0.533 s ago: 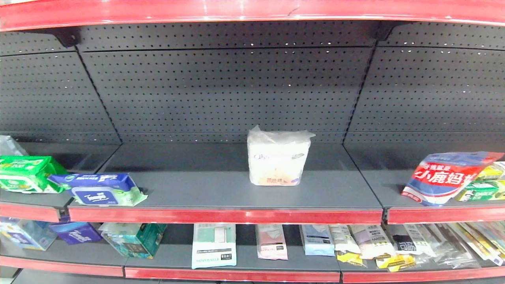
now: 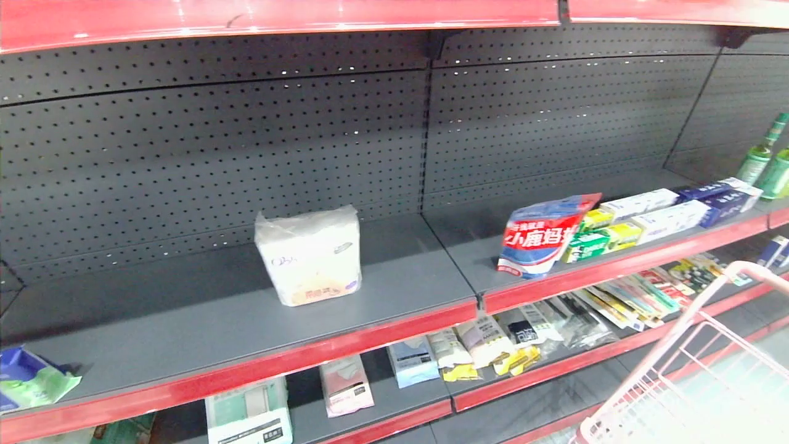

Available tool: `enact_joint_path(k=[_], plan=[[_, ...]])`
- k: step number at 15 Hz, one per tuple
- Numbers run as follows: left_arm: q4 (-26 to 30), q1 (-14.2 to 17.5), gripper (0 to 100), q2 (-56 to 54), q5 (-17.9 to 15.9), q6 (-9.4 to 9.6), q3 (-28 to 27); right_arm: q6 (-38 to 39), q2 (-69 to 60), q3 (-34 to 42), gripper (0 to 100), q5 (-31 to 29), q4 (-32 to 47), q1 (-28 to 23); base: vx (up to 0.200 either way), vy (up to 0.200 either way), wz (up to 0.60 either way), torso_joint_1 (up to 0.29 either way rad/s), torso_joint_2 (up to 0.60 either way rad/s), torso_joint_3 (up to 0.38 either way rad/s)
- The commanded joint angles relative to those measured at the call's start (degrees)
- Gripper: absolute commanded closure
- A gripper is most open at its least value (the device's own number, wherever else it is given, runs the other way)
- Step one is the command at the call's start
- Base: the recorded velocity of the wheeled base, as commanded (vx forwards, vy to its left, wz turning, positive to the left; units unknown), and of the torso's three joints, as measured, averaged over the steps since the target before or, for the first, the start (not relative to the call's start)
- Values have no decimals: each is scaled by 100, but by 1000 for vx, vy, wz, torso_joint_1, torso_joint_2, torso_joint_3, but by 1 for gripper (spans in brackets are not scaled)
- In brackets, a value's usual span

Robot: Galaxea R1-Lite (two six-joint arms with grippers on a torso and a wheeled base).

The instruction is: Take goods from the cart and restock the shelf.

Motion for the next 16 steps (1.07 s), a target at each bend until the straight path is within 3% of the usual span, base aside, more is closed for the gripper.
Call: enact_joint_path(k=[1,10,16], plan=[[7,1,0,0,1,9,0,-4,7,1,0,1,1,1,0,0,-600,7,-7,7],[-2,1,0,0,1,9,0,-4,7,1,0,1,1,1,0,0,-600,2,4,2],[-2,1,0,0,1,0,0,14,271,1,0,54,1,89,0,0,0,0,0,0]])
